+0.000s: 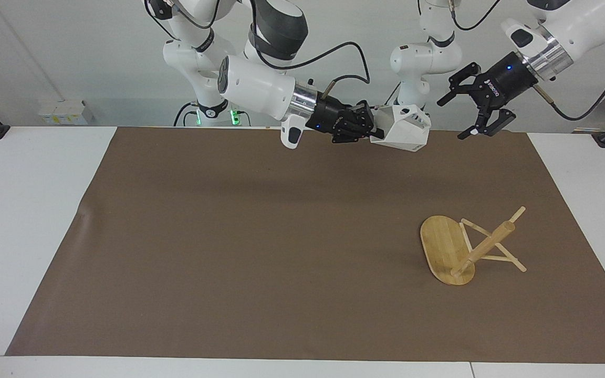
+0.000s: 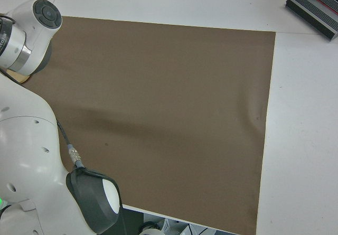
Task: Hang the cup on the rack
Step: 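Hold the mug near the rack while the left gripper approaches it, then close the left gripper on the white mug beside the right gripper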
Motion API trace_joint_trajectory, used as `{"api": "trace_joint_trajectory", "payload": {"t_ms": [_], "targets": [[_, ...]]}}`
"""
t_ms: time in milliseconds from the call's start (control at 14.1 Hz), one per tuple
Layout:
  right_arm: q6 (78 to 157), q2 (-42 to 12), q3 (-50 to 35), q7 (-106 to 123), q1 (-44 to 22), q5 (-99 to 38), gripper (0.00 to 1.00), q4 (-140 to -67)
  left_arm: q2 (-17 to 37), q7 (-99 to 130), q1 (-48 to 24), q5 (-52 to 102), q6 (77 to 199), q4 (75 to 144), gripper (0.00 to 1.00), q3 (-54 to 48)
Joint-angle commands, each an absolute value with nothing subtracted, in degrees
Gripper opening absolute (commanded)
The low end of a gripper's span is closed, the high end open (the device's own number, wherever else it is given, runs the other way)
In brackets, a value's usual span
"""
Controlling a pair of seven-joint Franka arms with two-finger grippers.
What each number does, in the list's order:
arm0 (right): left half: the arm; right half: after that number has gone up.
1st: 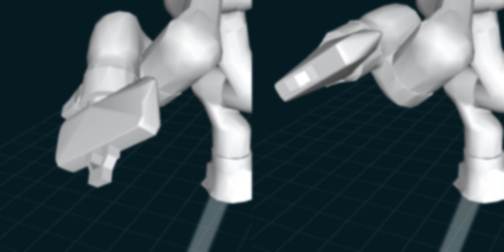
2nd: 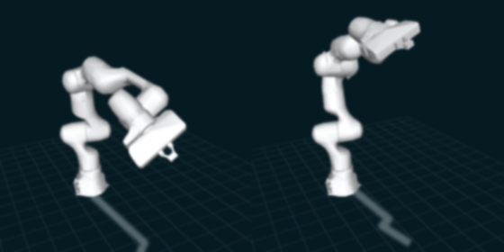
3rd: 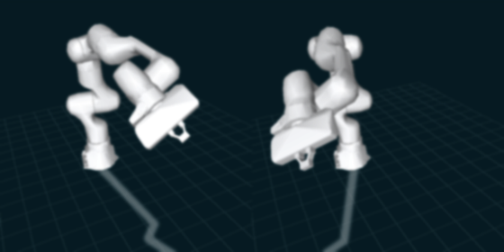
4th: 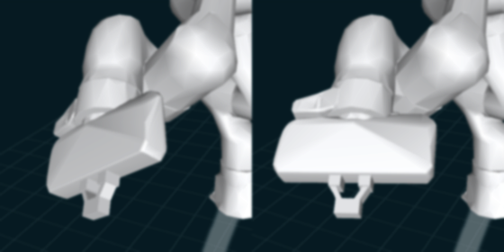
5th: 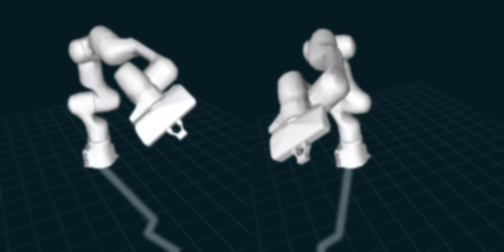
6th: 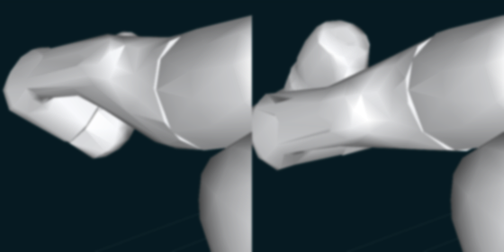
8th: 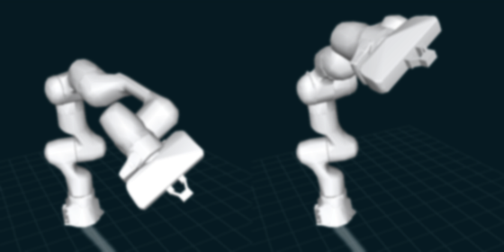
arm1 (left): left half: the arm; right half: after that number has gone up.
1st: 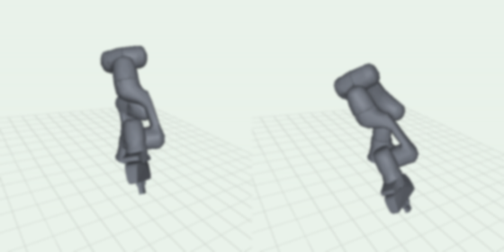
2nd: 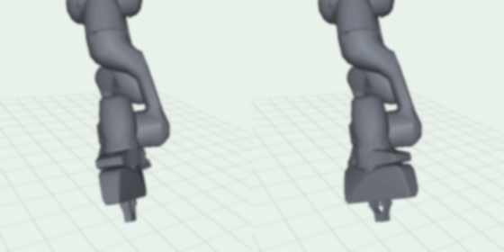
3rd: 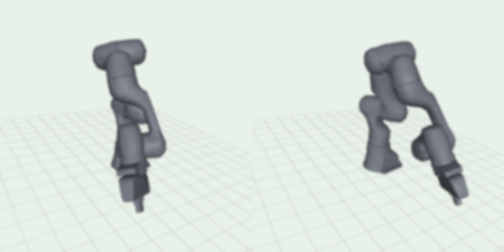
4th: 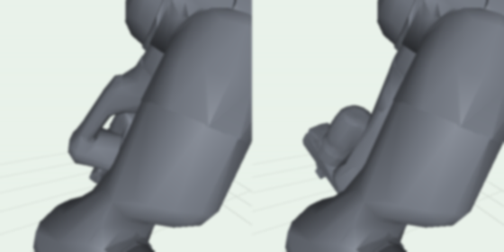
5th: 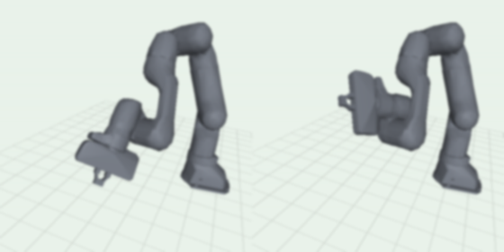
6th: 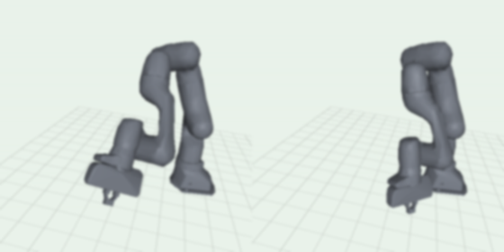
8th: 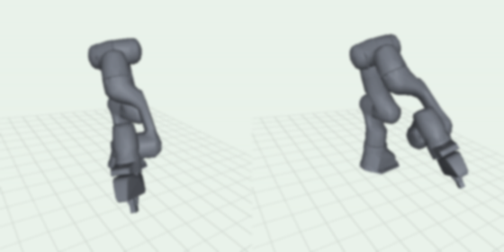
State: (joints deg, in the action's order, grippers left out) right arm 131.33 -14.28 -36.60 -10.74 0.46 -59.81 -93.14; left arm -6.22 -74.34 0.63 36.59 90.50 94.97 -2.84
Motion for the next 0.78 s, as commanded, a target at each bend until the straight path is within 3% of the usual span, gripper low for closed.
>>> {"api": "trace_joint_trajectory", "payload": {"t_ms": [0,708], "targets": [[130.7,-14.6,-37.2,-10.8,1.0,-60.6,0.0,-92.9,-7.6,-75.5,-1.9,37.4,94.6,97.2,1.0,-2.3],[130.7,-14.5,-37.2,-10.8,1.0,-60.5,0.0,-93.2,-6.9,-72.0,-5.4,36.5,101.2,97.9,1.0,-2.9]]}}
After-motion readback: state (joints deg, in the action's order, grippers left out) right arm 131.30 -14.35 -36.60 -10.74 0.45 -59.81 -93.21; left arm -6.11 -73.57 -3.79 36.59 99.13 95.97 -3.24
